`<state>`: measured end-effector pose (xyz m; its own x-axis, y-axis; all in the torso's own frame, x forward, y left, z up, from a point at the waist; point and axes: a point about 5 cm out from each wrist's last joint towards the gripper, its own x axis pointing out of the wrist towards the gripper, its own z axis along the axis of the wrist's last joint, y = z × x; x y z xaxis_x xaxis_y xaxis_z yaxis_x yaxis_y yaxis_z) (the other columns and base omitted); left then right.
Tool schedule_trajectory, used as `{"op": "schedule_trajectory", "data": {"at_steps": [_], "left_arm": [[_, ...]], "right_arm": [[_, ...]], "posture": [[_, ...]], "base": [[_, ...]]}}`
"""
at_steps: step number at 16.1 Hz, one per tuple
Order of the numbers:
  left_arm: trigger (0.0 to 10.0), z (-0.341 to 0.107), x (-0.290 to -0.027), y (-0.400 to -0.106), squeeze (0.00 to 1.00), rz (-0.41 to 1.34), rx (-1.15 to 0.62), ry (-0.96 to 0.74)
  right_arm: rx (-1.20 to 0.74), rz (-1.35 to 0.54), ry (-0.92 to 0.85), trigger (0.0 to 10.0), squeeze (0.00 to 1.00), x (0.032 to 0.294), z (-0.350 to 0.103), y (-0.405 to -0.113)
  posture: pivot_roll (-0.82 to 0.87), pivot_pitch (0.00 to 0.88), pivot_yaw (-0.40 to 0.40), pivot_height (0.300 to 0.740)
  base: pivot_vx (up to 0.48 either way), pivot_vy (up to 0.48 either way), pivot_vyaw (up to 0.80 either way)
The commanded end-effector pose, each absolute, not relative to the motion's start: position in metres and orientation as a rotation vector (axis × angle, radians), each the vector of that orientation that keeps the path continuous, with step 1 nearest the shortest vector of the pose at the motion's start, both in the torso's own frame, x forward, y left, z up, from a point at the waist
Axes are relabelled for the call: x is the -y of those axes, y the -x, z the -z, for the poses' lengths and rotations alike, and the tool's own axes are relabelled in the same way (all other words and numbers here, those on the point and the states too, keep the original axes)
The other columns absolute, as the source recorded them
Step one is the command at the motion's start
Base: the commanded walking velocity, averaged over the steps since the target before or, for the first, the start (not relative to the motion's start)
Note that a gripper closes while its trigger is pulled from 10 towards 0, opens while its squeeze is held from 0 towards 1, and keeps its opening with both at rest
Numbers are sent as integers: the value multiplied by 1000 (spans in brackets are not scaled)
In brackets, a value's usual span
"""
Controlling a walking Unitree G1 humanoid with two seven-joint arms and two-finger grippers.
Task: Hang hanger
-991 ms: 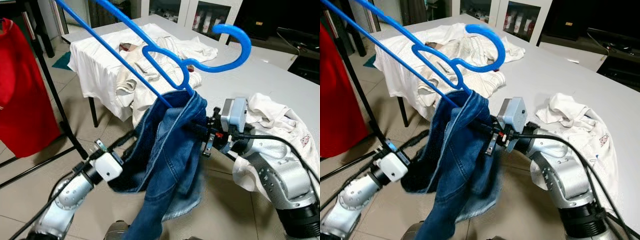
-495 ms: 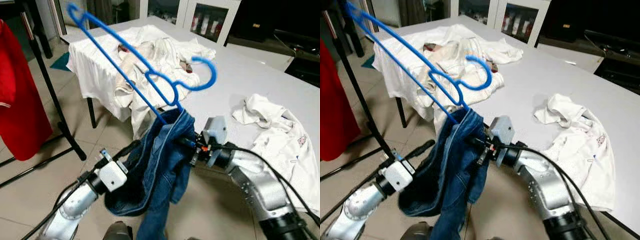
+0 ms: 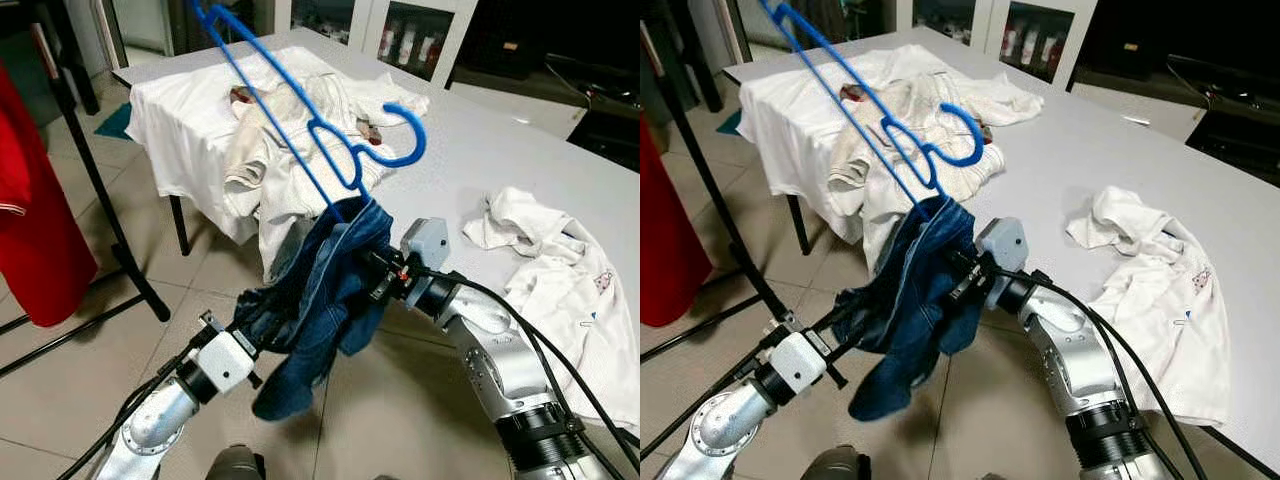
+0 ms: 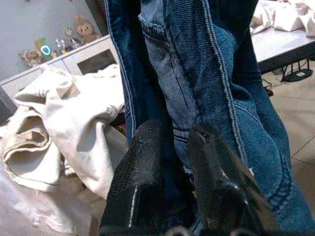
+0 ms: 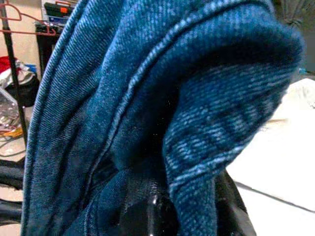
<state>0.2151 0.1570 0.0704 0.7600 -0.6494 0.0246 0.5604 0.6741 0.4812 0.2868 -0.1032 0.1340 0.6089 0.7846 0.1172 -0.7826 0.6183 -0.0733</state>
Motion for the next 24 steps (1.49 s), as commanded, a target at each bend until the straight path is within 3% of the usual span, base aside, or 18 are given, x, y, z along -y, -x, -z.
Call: {"op": "schedule_trajectory", "data": {"at_steps": [1,16,22,23,24], "left_arm": [[10000,-67,-158,-215,0,674,188,-458],[10000,-46,-181,-221,0,546,118,-508],[10000,-45,-195,-234,0,491,96,-499],[10000,-44,-192,-235,1000,516,95,-485],[10000,-44,-187,-235,1000,560,95,-461]], "right_arm": [[184,-896,16,0,0,108,-140,-287],[188,-880,-60,0,0,120,-137,-278],[175,-974,-111,0,0,119,-141,-267],[181,-981,-114,0,0,118,-144,-266],[187,-987,-115,0,0,117,-147,-266]], "posture": [[160,21,-99,710],[142,34,-93,710],[134,21,-97,710],[130,20,-97,710],[126,18,-96,710]], "base": [[0,0,0],[0,0,0],[0,0,0],[0,0,0],[0,0,0]]}}
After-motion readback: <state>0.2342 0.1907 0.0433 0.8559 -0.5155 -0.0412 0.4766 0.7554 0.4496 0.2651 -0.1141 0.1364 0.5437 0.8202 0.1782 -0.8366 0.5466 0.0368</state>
